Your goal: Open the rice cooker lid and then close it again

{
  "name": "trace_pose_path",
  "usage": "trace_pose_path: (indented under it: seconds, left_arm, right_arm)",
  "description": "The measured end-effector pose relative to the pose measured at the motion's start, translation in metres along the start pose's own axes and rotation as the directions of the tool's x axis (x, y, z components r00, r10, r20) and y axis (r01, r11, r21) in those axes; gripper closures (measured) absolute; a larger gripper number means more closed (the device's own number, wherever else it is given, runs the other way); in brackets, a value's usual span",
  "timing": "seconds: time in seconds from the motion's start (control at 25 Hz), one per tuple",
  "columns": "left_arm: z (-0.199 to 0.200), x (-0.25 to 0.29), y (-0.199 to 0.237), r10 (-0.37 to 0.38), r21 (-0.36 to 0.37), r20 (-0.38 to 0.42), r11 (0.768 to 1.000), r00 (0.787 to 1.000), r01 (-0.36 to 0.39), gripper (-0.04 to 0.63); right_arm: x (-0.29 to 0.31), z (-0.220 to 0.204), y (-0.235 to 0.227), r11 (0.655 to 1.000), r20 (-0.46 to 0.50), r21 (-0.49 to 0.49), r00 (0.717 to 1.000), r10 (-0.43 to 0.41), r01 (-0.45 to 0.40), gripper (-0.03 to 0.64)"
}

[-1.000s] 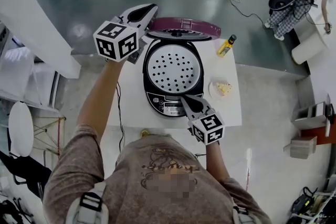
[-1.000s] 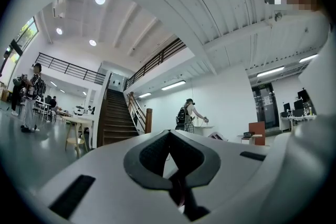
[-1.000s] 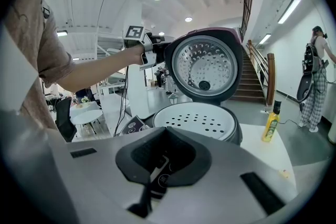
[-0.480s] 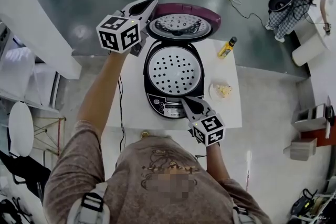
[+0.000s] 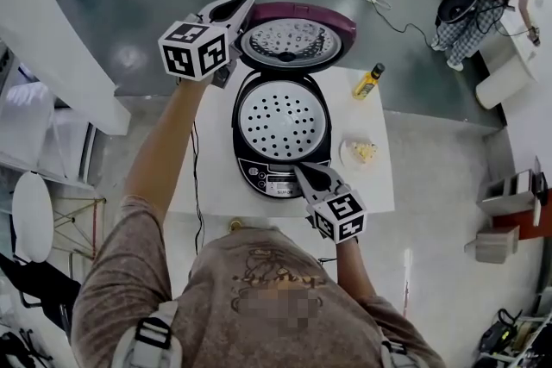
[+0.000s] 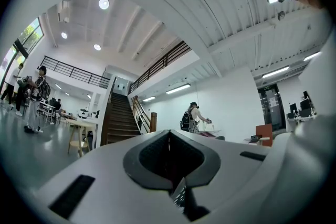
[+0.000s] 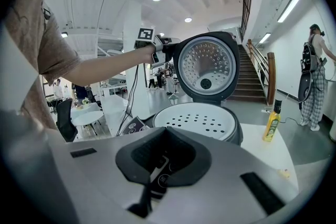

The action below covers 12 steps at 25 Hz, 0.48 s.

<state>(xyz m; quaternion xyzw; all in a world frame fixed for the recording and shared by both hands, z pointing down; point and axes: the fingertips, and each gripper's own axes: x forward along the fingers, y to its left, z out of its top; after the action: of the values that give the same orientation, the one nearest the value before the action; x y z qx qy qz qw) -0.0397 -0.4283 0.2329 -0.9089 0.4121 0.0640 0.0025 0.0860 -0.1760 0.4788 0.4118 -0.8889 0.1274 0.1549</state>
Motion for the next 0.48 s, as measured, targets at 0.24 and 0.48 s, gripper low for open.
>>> trace_pose_path:
  seconds: [0.24,0.48]
  left_arm:
    - [0.0000,-0.0009,0.0014,0.018,-0.001,0.013,1.000,1.000,-0.018,0.575]
    - [0.0000,-0.0072,0.0092,0.039,-0.024,0.022,0.999,0.999,-0.039,0.575]
  right_arm:
    - [0.0003,-0.0002,-0.0004,1.000,0.001,0.000,1.000,0.001,-0.001,0.614]
    - [0.0000,0.0002,-0.0010,1.000,0.003,0.000,1.000,0.003,-0.003,0.614]
